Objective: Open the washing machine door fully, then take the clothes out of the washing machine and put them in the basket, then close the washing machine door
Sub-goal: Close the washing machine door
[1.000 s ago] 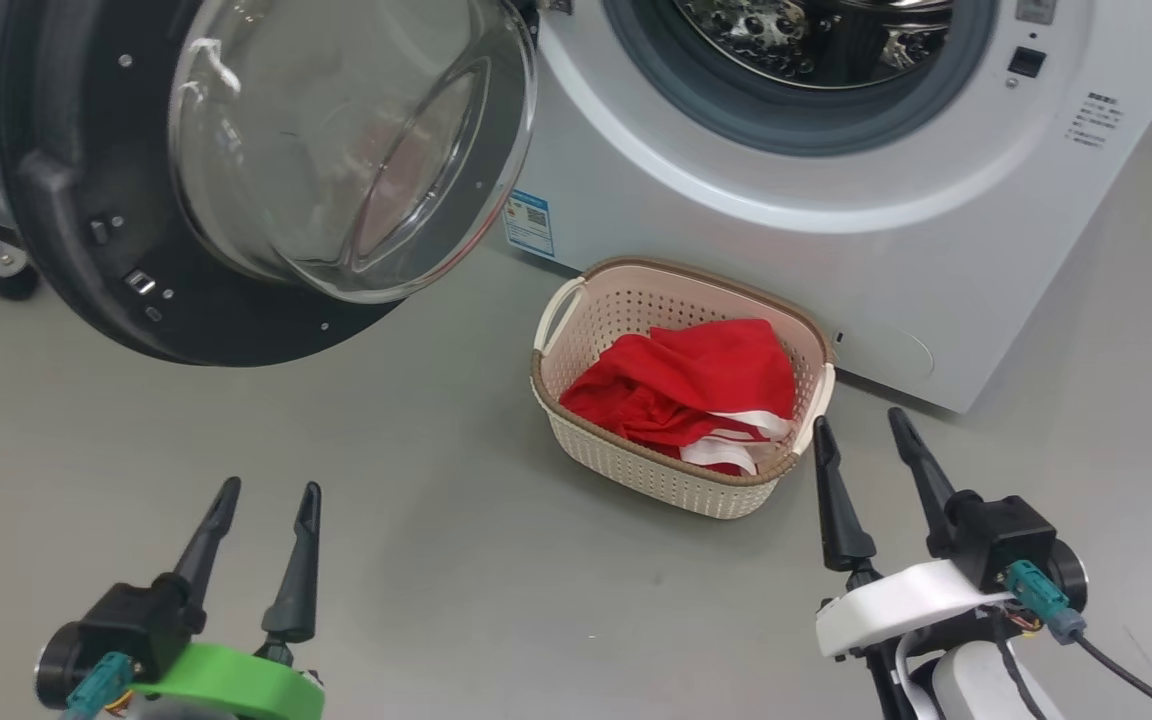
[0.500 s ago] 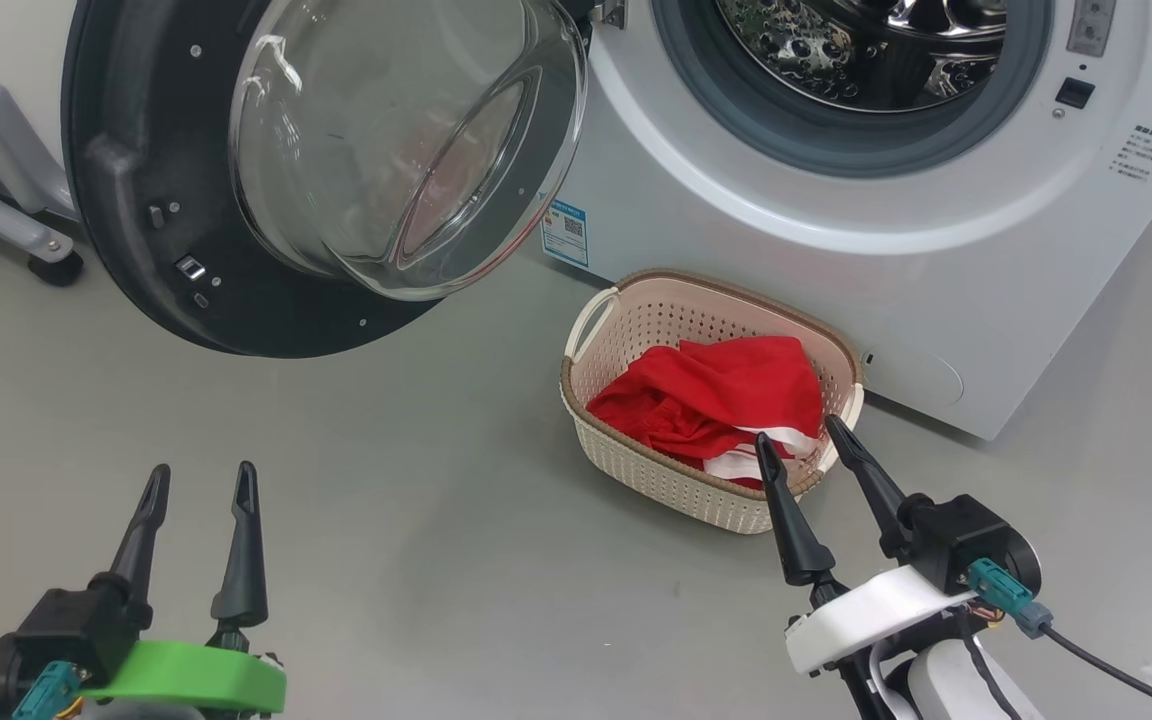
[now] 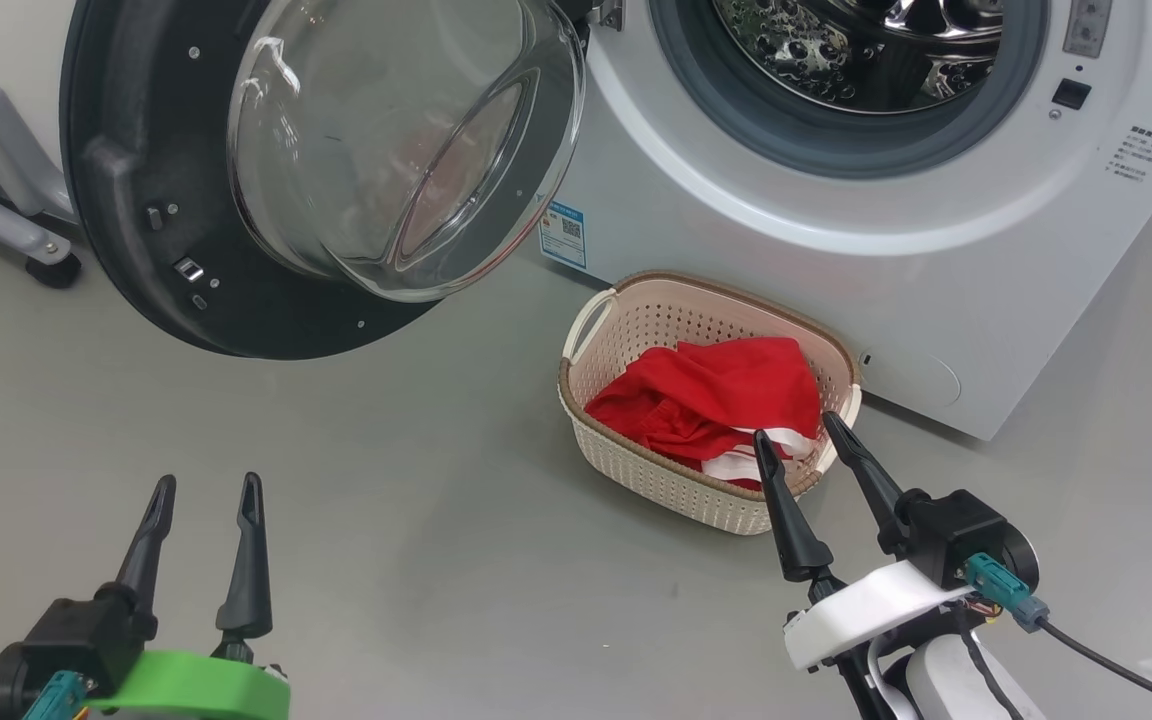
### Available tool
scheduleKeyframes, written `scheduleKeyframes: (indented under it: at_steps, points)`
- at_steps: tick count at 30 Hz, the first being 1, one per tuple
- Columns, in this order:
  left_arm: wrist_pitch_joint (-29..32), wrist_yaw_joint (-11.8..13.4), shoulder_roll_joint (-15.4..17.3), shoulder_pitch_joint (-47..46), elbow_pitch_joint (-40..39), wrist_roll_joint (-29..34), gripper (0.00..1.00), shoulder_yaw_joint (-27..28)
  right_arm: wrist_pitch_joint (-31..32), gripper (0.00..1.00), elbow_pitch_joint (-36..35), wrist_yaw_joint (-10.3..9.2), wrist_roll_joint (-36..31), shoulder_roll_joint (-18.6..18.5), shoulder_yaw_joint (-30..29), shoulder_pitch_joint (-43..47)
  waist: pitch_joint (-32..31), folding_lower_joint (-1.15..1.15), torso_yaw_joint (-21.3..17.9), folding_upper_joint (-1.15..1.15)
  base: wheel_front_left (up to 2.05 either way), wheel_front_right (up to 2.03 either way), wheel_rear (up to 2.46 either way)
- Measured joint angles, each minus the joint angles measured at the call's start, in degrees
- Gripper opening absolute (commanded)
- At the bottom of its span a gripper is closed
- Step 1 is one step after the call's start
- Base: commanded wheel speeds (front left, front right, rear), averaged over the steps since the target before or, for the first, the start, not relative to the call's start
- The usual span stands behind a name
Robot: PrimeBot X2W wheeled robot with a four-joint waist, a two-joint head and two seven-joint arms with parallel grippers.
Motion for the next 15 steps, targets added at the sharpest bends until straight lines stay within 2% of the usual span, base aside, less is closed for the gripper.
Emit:
scheduleKeyframes:
  at_steps: [15]
  points:
    - [0.0,-0.01,-0.42,0.25,0.0,0.2,1.0,-0.12,0.01,1.0,0.32,-0.01,0.45,0.0,0.04,0.0,-0.32,0.0,-0.21,0.0,0.0,0.0,0.0]
